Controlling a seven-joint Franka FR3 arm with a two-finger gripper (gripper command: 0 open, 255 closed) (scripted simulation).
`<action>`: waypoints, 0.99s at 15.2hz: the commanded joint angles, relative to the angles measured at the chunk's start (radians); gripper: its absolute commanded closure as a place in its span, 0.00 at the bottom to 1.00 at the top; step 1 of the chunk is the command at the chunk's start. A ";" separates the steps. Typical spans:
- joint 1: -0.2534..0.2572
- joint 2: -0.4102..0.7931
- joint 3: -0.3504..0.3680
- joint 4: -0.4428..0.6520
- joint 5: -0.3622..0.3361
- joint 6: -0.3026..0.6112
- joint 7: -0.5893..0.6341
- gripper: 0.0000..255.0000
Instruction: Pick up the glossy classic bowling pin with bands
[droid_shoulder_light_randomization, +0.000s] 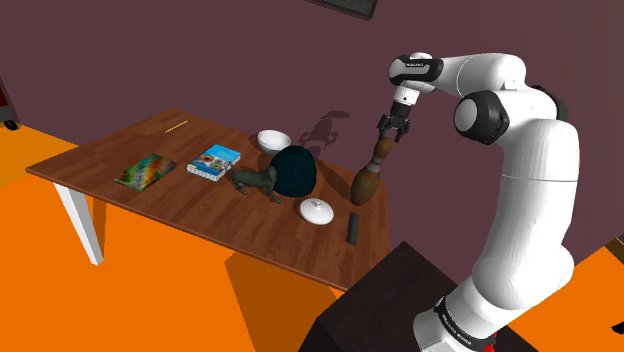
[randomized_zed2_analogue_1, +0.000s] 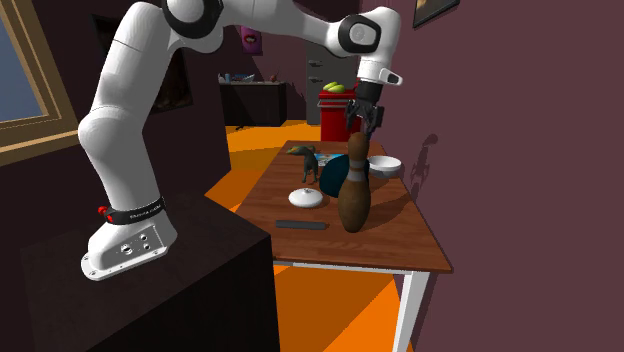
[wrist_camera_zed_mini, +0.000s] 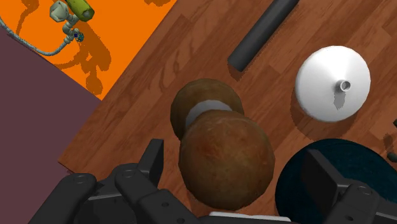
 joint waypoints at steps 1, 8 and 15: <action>0.001 0.006 0.001 -0.018 0.002 0.023 -0.002 0.00; 0.004 0.010 0.003 -0.047 0.005 0.055 -0.004 1.00; 0.004 0.011 0.003 -0.045 0.005 0.054 -0.004 1.00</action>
